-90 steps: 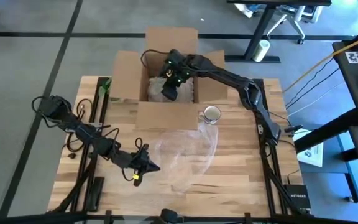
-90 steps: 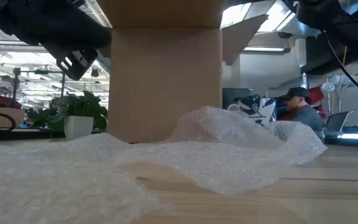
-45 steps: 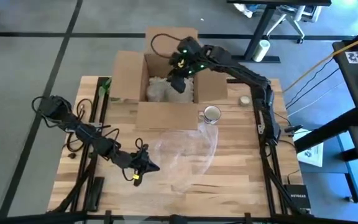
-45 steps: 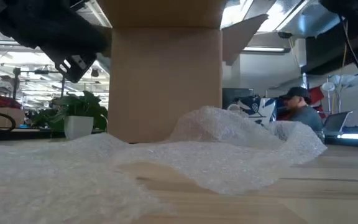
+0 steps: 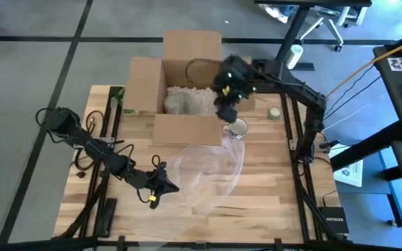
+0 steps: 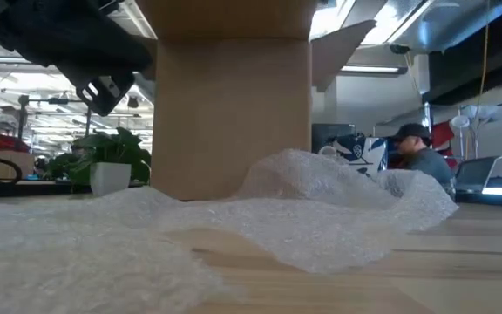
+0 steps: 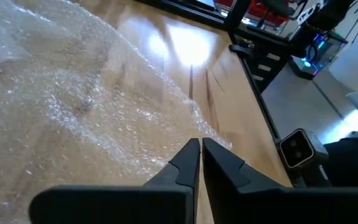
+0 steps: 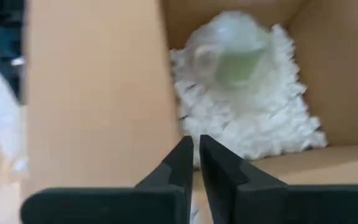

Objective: Wrap mug
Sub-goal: Wrap the blue mug with the bubble wrap

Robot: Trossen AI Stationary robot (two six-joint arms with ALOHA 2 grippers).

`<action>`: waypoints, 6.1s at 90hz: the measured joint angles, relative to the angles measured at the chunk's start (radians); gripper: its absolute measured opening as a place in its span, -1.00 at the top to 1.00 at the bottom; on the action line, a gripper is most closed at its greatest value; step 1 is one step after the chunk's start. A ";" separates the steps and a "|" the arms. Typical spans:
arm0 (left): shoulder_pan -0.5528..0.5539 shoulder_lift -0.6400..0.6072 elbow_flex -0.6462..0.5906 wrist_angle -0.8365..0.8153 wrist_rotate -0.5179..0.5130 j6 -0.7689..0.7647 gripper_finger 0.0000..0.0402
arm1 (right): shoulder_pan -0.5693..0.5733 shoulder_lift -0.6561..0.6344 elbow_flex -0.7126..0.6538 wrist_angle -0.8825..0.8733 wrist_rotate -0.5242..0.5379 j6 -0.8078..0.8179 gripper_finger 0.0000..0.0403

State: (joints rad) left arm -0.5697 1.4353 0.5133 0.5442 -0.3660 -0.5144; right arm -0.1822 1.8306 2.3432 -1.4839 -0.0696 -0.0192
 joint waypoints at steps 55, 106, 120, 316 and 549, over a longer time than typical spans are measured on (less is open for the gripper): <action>-0.074 0.000 0.000 0.022 -0.012 -0.002 1.00 | 0.595 -0.077 -0.265 0.036 0.242 0.469 1.00; -0.119 0.000 0.000 0.046 -0.011 0.022 1.00 | 0.770 -0.156 -1.207 1.040 0.431 0.808 1.00; -0.117 0.000 0.000 0.049 -0.013 0.019 1.00 | 0.771 -0.308 -1.522 1.398 0.444 0.869 1.00; 0.042 -0.001 0.000 0.015 -0.011 -0.068 1.00 | 0.032 -0.579 -1.586 0.995 0.227 -0.036 0.46; -0.149 0.270 0.061 -0.230 -0.262 -0.666 1.00 | 0.421 -0.195 -1.238 1.035 0.126 0.255 0.99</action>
State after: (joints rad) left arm -0.7184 1.7058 0.5743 0.3143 -0.6276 -1.1804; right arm 0.2385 1.6352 1.1048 -0.4493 0.0562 0.2362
